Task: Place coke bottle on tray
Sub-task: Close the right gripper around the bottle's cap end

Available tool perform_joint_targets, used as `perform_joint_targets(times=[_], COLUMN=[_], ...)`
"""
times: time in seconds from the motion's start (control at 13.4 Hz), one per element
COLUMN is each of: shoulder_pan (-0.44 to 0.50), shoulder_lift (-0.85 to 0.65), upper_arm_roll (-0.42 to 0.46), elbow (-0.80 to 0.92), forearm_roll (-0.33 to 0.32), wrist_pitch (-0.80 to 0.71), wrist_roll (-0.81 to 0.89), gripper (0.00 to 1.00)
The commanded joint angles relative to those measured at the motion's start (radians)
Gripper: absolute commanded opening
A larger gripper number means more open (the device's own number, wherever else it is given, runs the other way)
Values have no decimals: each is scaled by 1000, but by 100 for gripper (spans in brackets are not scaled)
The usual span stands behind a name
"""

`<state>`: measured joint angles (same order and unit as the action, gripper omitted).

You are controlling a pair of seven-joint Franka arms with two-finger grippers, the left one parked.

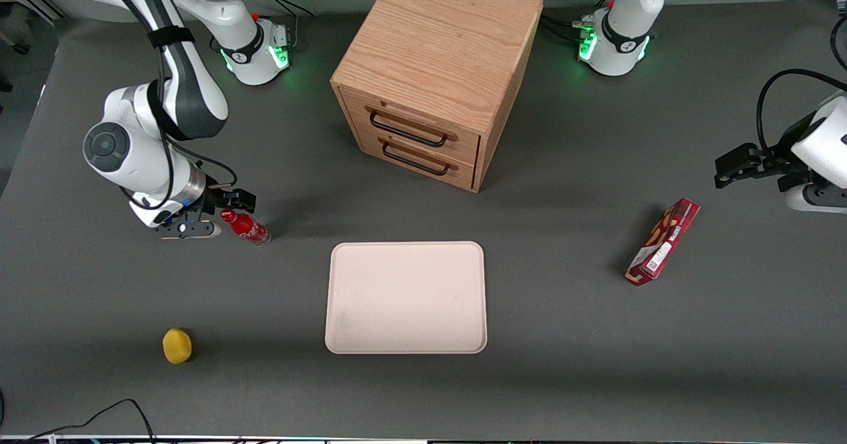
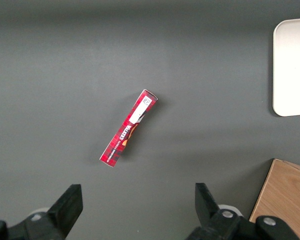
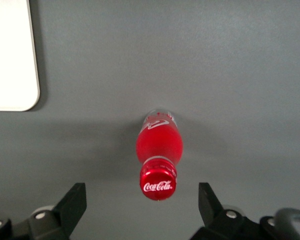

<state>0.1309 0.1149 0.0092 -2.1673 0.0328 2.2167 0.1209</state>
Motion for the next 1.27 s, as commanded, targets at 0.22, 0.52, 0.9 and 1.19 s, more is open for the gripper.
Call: perform_joint_targets(times=[0.22,0.52,0.9,1.19], shoulder_pan=[-43,-43,-43,-40], shoulder_lift=[-21,-23,-46,-34], upper_arm_roll=[12,12,14,14], elbow=[-51,-51,27,474], forearm_roll=[-16,-19,-62,-56], wrist_pitch=[57,55,-50,-565], wrist_roll=[-83,-84,-81,-69], gripper=[90,13,0,0])
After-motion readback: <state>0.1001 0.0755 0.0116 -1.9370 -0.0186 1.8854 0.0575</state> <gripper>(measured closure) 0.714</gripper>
